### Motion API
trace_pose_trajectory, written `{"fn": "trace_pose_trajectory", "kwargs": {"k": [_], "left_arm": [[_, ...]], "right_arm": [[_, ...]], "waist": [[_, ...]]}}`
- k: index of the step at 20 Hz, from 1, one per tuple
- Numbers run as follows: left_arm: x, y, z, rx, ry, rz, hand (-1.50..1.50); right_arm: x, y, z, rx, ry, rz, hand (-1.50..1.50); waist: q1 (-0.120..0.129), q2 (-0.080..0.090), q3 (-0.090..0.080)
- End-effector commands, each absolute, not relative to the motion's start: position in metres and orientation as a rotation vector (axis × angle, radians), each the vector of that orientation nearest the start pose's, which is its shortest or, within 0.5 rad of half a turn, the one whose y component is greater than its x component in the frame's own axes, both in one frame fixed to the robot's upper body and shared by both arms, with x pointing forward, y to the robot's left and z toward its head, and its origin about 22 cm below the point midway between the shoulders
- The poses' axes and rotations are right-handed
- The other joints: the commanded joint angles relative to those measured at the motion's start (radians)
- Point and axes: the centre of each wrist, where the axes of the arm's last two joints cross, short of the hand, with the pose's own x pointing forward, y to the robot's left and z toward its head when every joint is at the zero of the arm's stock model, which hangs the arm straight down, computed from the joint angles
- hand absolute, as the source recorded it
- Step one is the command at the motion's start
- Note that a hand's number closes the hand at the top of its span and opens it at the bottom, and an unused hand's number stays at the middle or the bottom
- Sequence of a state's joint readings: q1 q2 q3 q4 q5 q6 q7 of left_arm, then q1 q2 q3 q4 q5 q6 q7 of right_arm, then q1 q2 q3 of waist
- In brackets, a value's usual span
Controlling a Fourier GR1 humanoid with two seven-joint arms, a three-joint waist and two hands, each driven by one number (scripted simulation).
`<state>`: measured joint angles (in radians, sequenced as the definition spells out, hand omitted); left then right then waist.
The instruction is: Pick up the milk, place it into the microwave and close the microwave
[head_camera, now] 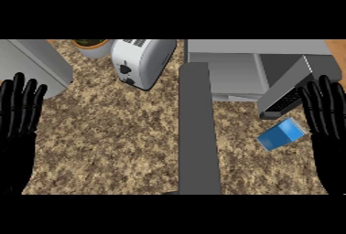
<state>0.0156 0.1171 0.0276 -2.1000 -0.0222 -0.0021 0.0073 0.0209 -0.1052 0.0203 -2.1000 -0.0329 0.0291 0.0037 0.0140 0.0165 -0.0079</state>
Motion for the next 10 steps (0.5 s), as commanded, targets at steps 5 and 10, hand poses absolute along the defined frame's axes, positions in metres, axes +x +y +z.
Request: {"fn": "trace_pose_trajectory", "kwargs": {"k": [5, 10], "left_arm": [[0.252, 0.284, 0.116, 0.041, -2.065, -0.094, -1.5], [0.228, 0.274, 0.091, -0.058, -1.929, 0.001, -1.5]], "right_arm": [[0.23, -0.279, 0.134, 0.071, -2.048, 0.189, -1.5], [0.22, -0.272, 0.118, 0.463, -1.943, 0.122, -1.5]], "waist": [[-0.019, -0.013, 0.007], [-0.013, -0.017, 0.008]]}}
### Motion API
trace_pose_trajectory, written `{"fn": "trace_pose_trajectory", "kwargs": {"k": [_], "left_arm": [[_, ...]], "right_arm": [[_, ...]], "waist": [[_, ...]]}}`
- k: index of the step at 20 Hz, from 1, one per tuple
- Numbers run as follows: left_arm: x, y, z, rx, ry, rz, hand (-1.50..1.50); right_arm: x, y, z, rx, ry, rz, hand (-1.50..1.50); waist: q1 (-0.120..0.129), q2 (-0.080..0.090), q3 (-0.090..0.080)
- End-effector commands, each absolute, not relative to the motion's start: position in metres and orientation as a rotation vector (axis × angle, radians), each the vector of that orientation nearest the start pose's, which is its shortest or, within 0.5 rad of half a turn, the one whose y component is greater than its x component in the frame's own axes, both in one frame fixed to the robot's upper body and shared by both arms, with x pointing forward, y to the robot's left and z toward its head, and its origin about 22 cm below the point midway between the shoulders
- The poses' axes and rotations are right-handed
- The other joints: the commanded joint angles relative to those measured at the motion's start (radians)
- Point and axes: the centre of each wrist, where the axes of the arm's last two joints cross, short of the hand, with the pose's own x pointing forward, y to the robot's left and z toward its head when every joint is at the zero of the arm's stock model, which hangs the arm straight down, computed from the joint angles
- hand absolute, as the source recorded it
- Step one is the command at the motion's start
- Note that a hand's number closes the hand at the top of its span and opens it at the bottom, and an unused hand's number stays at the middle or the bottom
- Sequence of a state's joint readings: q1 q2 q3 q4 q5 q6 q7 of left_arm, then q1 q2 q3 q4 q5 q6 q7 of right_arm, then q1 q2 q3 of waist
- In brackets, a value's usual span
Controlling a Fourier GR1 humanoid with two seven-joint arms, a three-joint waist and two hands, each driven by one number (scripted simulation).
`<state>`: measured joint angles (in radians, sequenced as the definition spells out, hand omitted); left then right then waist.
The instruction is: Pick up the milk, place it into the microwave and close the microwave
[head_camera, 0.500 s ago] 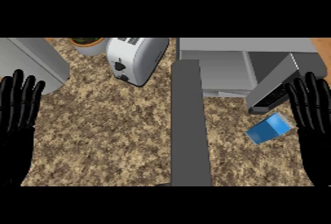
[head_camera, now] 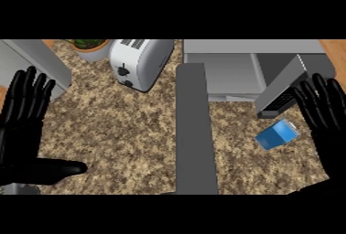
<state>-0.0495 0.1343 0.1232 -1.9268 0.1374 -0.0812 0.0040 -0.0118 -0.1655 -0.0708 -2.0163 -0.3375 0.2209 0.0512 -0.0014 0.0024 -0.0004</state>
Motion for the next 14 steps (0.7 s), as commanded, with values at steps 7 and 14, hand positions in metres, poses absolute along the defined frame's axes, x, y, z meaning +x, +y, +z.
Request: {"fn": "trace_pose_trajectory", "kwargs": {"k": [7, 14], "left_arm": [[0.213, 0.273, 0.087, -0.04, -1.92, -0.011, -1.5], [0.18, 0.285, 0.078, -0.032, -1.931, -0.008, -1.5]], "right_arm": [[0.191, -0.272, 0.11, 0.446, -1.914, 0.119, -1.5], [0.182, -0.282, 0.107, 0.24, -1.95, 0.092, -1.5]], "waist": [[0.0, -0.003, 0.0], [0.002, -0.003, 0.0]]}}
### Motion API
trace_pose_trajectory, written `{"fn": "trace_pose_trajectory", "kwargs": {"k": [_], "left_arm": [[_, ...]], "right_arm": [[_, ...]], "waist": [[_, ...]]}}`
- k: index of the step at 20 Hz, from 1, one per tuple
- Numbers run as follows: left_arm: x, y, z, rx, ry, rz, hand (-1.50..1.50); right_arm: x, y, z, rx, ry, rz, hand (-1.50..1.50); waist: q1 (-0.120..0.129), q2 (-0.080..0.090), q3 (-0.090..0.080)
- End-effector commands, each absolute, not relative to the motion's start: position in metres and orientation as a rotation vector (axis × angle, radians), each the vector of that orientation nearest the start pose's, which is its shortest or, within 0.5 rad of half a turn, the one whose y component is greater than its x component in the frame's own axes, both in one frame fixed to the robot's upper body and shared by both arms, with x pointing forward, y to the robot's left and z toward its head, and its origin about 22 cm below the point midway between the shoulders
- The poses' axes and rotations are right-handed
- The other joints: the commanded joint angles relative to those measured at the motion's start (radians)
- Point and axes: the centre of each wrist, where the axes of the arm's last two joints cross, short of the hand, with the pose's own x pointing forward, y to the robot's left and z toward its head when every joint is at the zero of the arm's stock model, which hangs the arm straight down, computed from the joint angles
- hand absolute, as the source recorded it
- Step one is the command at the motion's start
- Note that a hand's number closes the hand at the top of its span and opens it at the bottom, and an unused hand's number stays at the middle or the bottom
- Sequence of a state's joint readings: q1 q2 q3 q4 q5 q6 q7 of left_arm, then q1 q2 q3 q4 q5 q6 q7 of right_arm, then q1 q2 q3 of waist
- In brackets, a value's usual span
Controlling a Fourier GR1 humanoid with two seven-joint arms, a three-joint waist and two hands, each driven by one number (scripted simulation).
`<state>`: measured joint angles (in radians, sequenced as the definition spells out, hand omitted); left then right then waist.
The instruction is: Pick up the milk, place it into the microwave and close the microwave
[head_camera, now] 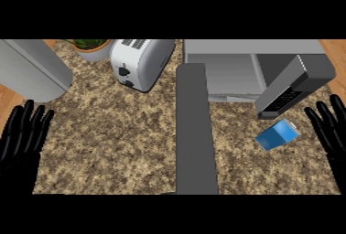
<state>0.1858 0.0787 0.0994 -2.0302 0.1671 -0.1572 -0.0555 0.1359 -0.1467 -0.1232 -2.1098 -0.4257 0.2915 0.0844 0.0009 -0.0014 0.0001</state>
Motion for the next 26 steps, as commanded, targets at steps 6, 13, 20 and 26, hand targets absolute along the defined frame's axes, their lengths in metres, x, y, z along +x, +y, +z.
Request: {"fn": "trace_pose_trajectory", "kwargs": {"k": [6, 13, 20, 26], "left_arm": [[0.143, 0.277, 0.074, -0.038, -1.915, -0.04, -1.5], [0.139, 0.282, 0.057, -0.031, -1.917, -0.017, -1.5], [0.138, 0.277, 0.069, -0.041, -1.919, -0.027, -1.5], [0.13, 0.286, 0.071, -0.038, -1.921, -0.027, -1.5]], "right_arm": [[0.192, -0.276, 0.088, 0.066, -1.971, 0.033, -1.5], [0.222, -0.283, 0.055, -0.003, -1.961, 0.023, -1.5], [0.219, -0.306, 0.018, -0.045, -1.907, 0.006, -1.5], [0.233, -0.32, -0.01, -0.152, -1.914, 0.024, -1.5]], "waist": [[0.007, 0.0, 0.0], [0.006, 0.001, 0.0], [0.002, 0.001, 0.0], [0.004, 0.001, 0.0]]}}
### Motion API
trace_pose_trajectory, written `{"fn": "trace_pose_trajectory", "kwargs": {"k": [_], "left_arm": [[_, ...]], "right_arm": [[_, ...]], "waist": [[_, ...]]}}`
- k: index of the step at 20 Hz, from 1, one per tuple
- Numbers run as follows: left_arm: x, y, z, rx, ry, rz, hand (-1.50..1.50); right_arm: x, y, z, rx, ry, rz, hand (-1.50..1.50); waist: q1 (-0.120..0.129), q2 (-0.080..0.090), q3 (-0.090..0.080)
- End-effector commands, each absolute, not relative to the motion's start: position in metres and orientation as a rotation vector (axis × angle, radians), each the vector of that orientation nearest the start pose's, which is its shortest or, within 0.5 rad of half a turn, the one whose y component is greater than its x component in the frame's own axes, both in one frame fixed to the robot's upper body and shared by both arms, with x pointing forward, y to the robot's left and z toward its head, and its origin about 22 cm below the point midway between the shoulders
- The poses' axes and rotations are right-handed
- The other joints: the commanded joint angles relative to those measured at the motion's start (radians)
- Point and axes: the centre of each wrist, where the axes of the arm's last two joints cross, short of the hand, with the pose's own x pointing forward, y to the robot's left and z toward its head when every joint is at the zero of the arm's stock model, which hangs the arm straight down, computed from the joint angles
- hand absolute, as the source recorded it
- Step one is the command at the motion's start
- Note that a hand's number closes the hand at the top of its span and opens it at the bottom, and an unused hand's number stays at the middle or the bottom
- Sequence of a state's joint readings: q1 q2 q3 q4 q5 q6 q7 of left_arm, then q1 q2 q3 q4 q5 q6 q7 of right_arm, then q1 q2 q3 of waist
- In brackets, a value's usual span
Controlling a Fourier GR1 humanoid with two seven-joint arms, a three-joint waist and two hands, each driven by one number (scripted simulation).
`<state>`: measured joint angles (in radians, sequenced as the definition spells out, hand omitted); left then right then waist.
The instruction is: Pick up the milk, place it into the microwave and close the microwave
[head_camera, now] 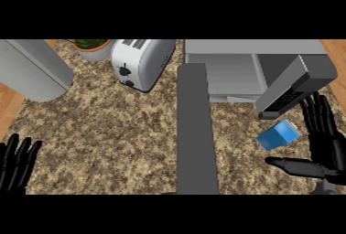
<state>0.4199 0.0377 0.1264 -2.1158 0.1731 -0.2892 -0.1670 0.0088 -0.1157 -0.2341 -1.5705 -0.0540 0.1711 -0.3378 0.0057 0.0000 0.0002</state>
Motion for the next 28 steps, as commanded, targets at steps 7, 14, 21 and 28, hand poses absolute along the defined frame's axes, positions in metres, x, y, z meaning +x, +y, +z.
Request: {"fn": "trace_pose_trajectory", "kwargs": {"k": [7, 14, 21, 28], "left_arm": [[0.127, 0.283, 0.044, -0.036, -1.92, -0.037, -1.5], [0.112, 0.299, 0.06, -0.034, -1.928, -0.025, -1.5], [0.115, 0.282, 0.062, -0.034, -1.927, -0.028, -1.5], [0.137, 0.281, 0.052, -0.044, -1.913, -0.004, -1.5]], "right_arm": [[0.256, -0.363, -0.032, -0.171, -1.861, 0.052, -1.5], [0.242, -0.366, -0.053, -0.136, -1.813, 0.089, -1.5], [0.245, -0.382, -0.087, -0.175, -1.77, 0.097, -1.5], [0.258, -0.385, -0.102, -0.15, -1.747, 0.116, -1.5]], "waist": [[0.005, 0.001, 0.0], [0.002, 0.0, 0.0], [0.006, 0.001, 0.001], [0.005, 0.002, 0.001]]}}
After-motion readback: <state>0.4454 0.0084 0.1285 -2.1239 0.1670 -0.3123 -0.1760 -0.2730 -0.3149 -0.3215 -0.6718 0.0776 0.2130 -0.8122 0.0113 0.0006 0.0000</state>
